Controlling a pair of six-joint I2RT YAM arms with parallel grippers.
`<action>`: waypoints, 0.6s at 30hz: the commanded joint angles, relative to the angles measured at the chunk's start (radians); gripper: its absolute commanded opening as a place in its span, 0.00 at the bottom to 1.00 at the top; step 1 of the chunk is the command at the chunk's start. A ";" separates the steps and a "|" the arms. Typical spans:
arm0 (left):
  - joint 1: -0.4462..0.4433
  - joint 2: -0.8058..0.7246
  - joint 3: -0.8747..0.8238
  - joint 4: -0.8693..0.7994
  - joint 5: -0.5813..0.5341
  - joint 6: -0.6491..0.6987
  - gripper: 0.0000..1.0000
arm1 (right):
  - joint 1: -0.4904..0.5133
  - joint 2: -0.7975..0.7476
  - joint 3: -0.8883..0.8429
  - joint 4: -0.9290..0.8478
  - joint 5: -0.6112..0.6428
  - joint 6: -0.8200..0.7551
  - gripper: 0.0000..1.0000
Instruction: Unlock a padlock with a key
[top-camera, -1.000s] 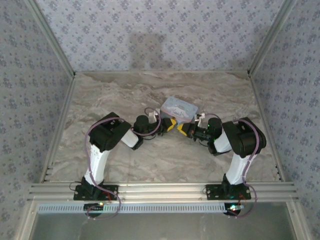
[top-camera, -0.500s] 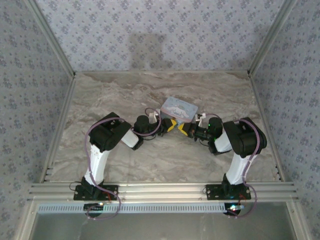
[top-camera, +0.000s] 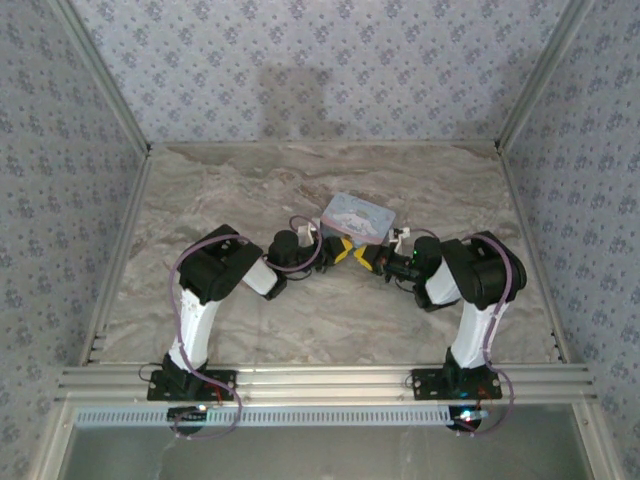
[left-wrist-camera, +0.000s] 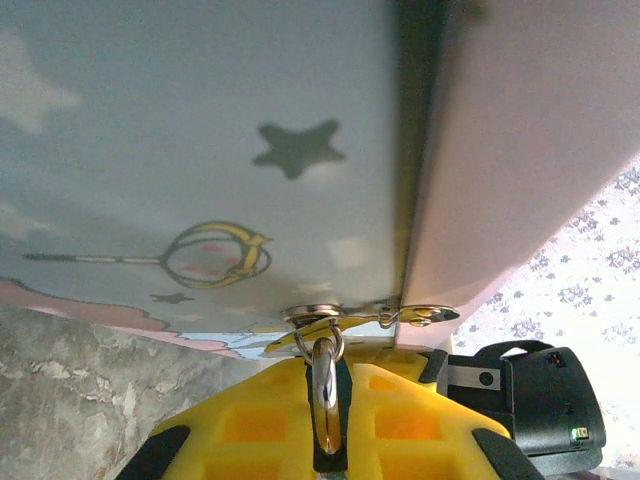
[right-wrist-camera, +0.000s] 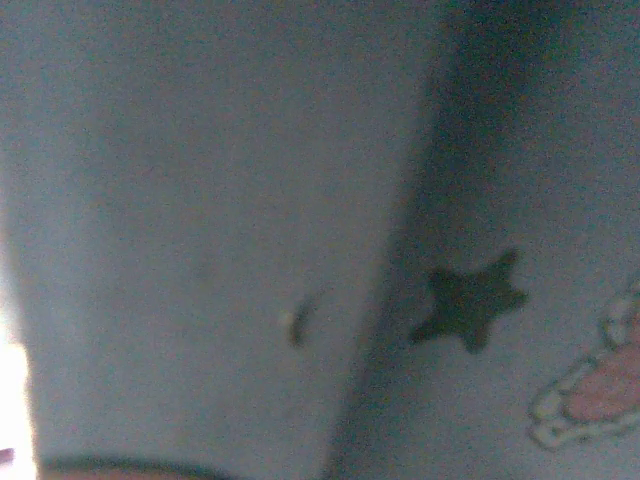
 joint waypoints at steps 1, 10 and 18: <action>-0.036 -0.027 0.028 0.091 0.113 0.007 0.00 | 0.006 0.006 0.049 -0.049 0.117 -0.009 0.00; -0.065 -0.033 0.045 0.090 0.145 0.009 0.00 | 0.050 -0.070 0.122 -0.265 0.202 -0.066 0.00; -0.056 -0.037 0.001 0.090 0.099 0.010 0.00 | 0.057 -0.082 0.142 -0.354 0.191 -0.095 0.07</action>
